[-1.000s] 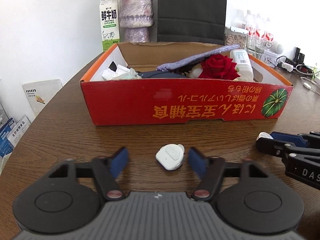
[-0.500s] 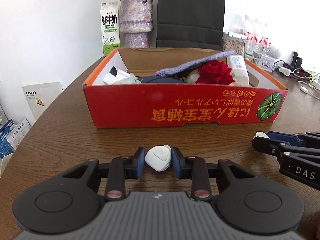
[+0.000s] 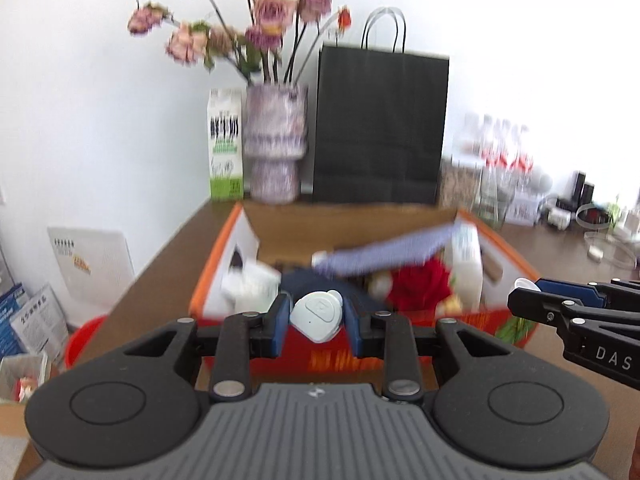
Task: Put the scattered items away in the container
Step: 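Carry both white caps over the box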
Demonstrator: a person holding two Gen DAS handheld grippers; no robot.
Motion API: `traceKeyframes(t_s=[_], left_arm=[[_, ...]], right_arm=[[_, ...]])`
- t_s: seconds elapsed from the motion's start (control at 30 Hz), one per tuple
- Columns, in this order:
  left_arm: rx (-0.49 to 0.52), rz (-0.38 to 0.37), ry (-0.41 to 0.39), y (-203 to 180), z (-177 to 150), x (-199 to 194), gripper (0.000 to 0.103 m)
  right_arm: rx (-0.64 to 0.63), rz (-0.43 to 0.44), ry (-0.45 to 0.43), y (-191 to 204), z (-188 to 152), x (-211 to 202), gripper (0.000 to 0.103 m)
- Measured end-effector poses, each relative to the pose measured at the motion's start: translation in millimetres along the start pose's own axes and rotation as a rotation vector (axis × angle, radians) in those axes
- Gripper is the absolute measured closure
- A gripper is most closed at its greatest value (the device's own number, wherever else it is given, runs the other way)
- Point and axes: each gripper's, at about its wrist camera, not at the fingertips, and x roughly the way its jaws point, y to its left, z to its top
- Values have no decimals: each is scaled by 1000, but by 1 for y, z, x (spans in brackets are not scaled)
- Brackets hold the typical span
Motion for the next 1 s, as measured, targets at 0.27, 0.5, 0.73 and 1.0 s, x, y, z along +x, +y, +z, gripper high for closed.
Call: traceKeyframes(t_s=[0.27,0.5,0.73,1.0], left_arm=[[-11,15,-78,0,33,18,73],[2,31,-87,3,41,57,73],[5,40,-41,7,22,91,73],[22,57,-37,5,15,92,61]], right_arm=[[2,-47,-60,-10,35,21,76],[-7,-68,-48,-19,46,58,76],[-16,-50,-36,-23,28,79,76],[0,-59,12,-26,20,88,75]])
